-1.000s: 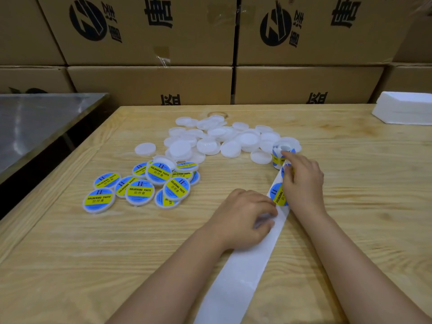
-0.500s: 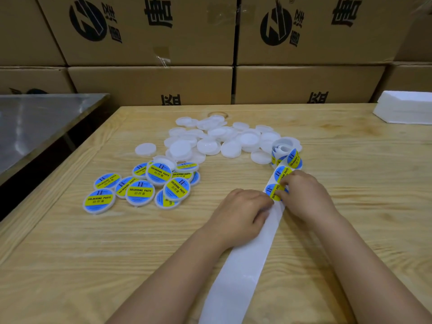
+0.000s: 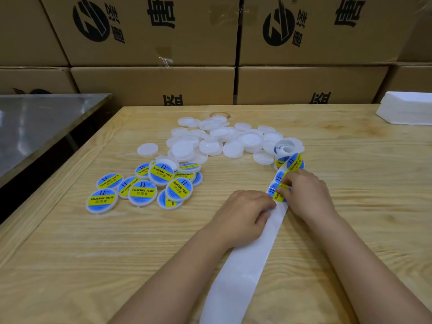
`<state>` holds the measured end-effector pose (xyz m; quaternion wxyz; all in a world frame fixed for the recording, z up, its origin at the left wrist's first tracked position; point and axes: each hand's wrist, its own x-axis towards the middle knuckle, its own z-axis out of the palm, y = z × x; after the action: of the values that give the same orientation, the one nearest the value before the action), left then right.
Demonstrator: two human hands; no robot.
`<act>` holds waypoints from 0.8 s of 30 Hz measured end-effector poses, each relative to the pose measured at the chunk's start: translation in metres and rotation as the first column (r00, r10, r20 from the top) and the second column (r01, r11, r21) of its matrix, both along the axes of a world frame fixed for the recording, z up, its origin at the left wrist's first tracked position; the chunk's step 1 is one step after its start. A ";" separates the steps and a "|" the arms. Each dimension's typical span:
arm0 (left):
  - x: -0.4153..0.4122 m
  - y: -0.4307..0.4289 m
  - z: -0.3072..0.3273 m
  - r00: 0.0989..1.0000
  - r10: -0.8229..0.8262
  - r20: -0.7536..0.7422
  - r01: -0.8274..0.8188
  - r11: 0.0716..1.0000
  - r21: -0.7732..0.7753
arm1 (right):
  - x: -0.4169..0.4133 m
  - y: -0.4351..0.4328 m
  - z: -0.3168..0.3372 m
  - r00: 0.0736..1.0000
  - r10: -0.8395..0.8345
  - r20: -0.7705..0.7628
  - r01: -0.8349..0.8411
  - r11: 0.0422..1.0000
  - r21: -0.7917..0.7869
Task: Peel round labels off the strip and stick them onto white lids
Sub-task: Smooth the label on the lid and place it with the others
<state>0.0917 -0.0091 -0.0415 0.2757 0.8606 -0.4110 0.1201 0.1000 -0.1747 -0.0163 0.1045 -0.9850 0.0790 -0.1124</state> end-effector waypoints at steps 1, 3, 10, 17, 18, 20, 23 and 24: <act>0.000 0.000 0.000 1.000 -0.002 -0.001 0.002 1.000 -0.001 | 0.000 0.001 0.000 1.000 0.004 0.011 -0.004 1.000 -0.004; 0.001 0.000 0.000 1.000 -0.004 0.001 0.004 1.000 -0.004 | -0.001 0.002 0.001 0.999 0.001 0.032 -0.001 1.000 0.003; 0.000 -0.001 0.000 1.000 -0.003 -0.022 0.003 1.000 0.006 | -0.004 0.003 0.001 0.994 -0.047 0.096 0.041 0.997 0.062; -0.001 0.000 0.002 1.000 0.007 -0.007 -0.007 1.000 0.004 | -0.009 0.001 0.017 0.999 -0.034 0.026 0.021 0.927 0.374; -0.001 0.000 0.002 1.000 0.008 0.000 -0.008 1.000 0.004 | -0.011 0.002 0.020 0.999 -0.039 -0.004 0.037 0.908 0.417; -0.001 -0.001 0.003 1.000 0.013 0.010 -0.013 1.000 0.002 | -0.011 0.004 0.024 0.998 -0.064 -0.015 0.062 0.842 0.536; 0.000 -0.001 0.002 0.999 0.024 0.024 -0.024 1.000 0.003 | -0.010 0.003 0.023 0.993 -0.115 -0.006 0.087 0.716 0.692; 0.000 0.000 0.002 0.999 0.027 0.027 -0.027 1.000 0.004 | -0.011 0.003 0.025 0.993 -0.121 0.011 0.075 0.683 0.727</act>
<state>0.0917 -0.0096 -0.0392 0.2666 0.8650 -0.4032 0.1343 0.0887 -0.1714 0.0085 0.4807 -0.8544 0.1664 -0.1061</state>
